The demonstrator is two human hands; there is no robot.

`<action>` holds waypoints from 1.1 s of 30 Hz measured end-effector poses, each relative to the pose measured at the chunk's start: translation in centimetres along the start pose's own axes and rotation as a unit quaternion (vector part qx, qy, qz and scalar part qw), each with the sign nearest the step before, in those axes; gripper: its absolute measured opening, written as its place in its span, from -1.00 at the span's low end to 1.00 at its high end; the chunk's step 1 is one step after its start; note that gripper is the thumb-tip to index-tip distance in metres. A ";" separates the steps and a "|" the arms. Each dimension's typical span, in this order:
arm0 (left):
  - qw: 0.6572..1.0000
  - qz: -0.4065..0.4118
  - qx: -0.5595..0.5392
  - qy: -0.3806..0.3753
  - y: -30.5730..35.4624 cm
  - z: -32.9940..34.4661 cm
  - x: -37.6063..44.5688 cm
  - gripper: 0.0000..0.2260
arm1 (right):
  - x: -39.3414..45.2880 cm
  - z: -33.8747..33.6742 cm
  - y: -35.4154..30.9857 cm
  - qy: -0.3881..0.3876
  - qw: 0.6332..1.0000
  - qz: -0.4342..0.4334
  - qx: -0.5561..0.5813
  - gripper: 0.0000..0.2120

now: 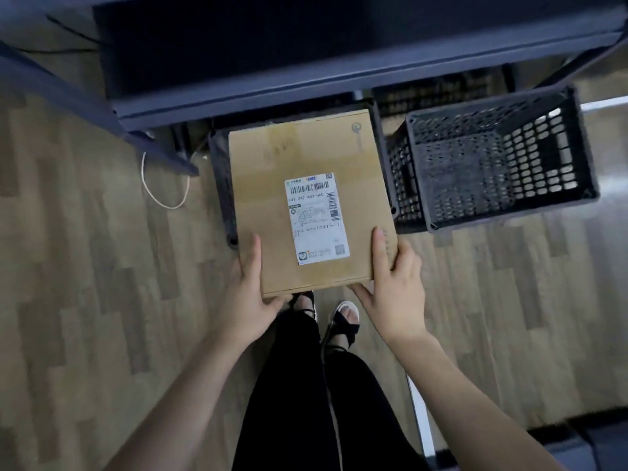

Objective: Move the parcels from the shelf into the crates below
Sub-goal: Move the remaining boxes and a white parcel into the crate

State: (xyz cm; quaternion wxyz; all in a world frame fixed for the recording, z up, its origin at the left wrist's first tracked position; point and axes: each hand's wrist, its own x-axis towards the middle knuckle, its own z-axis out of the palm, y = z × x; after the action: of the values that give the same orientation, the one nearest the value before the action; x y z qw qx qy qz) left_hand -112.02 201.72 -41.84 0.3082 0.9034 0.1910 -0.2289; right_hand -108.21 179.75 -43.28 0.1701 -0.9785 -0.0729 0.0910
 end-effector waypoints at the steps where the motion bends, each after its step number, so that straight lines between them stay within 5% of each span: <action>1: 1.000 -0.008 -0.008 -0.013 -0.5 1.2 0.8 0.02 | 0.3 1.2 0.7 -0.012 1.000 -0.001 -0.010 -0.03; 19: 0.996 -0.074 -0.026 -0.044 -10.4 7.7 19.7 0.02 | 15.2 18.9 1.2 -0.161 0.984 -0.033 -0.075 -0.10; 33: 0.990 -0.090 0.111 0.000 -15.2 11.2 26.7 -0.07 | 18.3 28.2 0.5 -0.294 0.954 -0.014 -0.057 -0.25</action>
State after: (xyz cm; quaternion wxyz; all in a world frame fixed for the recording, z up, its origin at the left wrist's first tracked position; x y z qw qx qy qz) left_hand -100.78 211.16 -71.06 0.1846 0.9111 0.2448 -0.2757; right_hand -96.05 191.51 -72.36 0.0866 -0.9152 -0.1387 0.3683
